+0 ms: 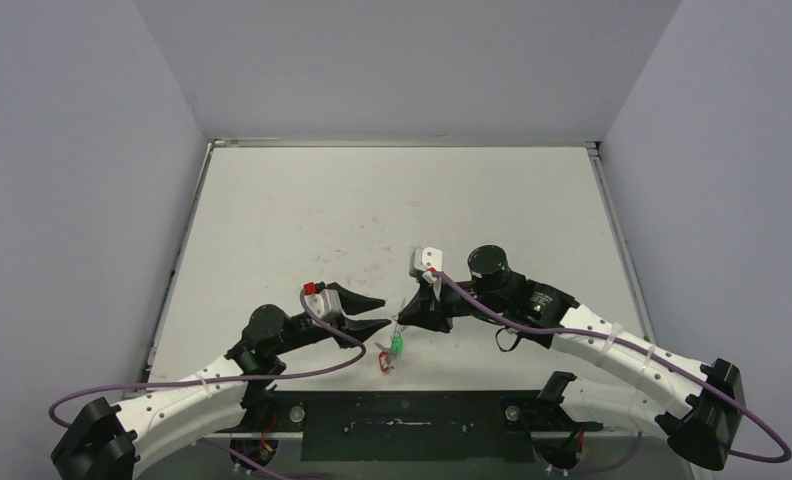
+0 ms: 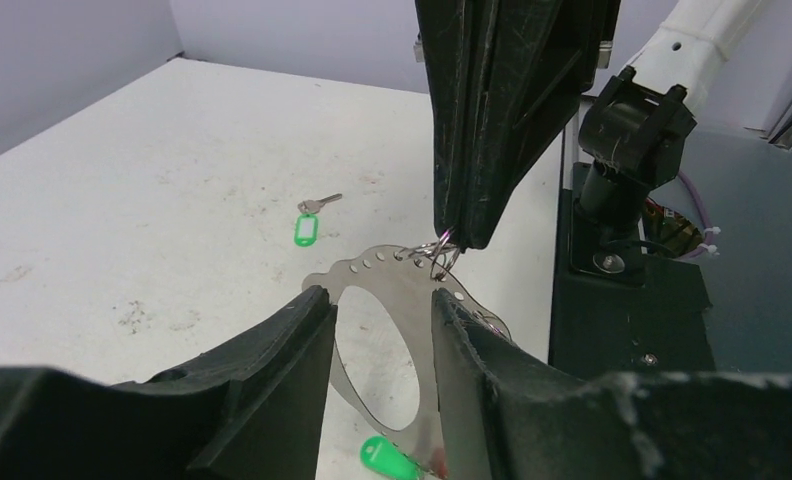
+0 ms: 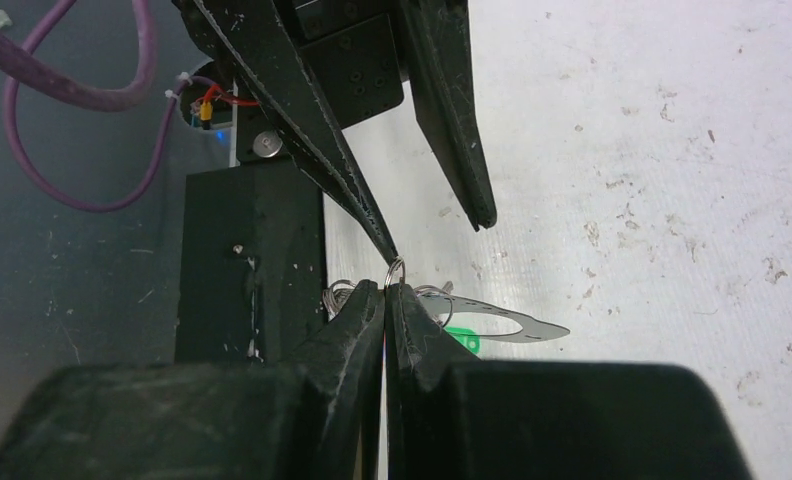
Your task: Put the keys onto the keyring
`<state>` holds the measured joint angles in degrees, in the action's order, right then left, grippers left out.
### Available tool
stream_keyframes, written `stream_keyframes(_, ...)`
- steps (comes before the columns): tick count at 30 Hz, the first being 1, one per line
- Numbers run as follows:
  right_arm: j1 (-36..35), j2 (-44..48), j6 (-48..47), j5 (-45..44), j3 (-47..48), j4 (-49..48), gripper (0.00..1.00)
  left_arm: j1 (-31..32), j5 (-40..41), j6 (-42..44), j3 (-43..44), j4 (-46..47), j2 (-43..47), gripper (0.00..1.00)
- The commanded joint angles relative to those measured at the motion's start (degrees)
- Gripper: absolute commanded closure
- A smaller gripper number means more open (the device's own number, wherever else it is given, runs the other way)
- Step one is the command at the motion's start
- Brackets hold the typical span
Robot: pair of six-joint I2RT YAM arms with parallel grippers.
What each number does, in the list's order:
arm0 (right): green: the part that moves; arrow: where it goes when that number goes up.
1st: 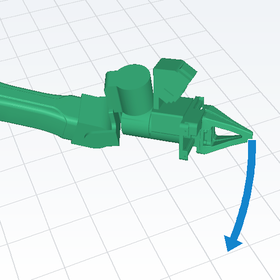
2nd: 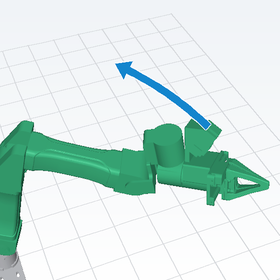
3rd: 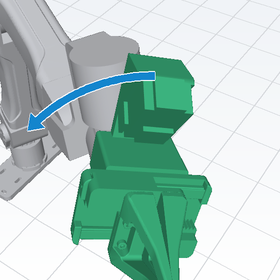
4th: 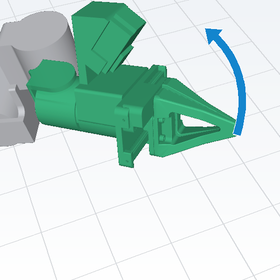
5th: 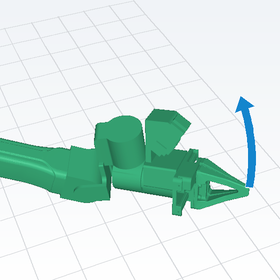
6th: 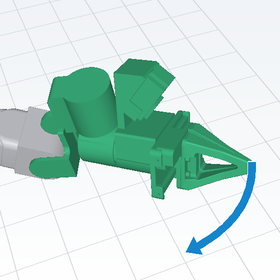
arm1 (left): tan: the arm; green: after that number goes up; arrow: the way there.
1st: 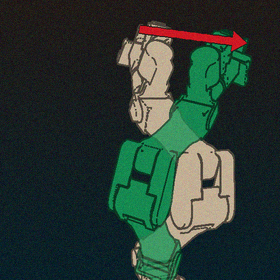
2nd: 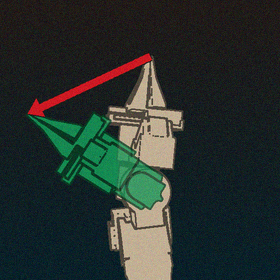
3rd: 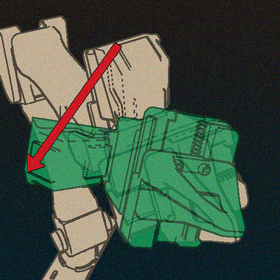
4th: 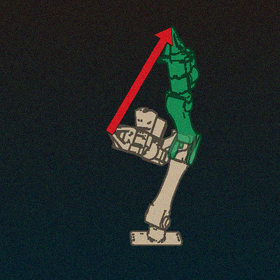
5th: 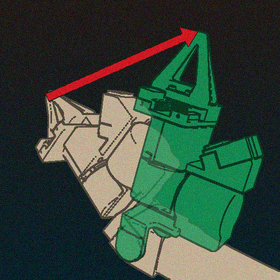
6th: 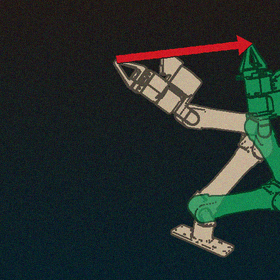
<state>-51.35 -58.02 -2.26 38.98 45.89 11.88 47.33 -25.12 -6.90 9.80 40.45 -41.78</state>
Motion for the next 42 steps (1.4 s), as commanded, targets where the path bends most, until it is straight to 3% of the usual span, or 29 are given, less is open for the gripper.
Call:
stream_keyframes(1, 0.3, 1.3, 0.5, 2.8, -0.4, -6.2, 1.00, 0.4, -1.8, 1.6, 0.5, 7.3, -0.4, 0.64)
stream_keyframes(8, 0.4, 1.2, 1.0, 2.6, -0.5, -7.0, 1.00, 0.8, -7.0, 1.6, 0.8, 10.5, -3.0, 0.72)
stream_keyframes(21, 0.3, 1.2, 0.9, 1.8, -1.0, -6.3, 1.00, 1.4, -8.7, 2.1, 1.5, 12.4, -4.9, 0.83)
stream_keyframes(29, 0.3, 1.8, 1.7, 0.3, -2.3, -6.9, 1.00, 1.5, -6.7, 3.4, 1.1, 8.1, -0.7, 0.99)
stream_keyframes(42, 0.4, 1.4, 2.2, 0.0, -3.3, -7.0, 1.00, 1.4, -4.5, 4.8, 0.8, 0.4, 4.9, 0.99)
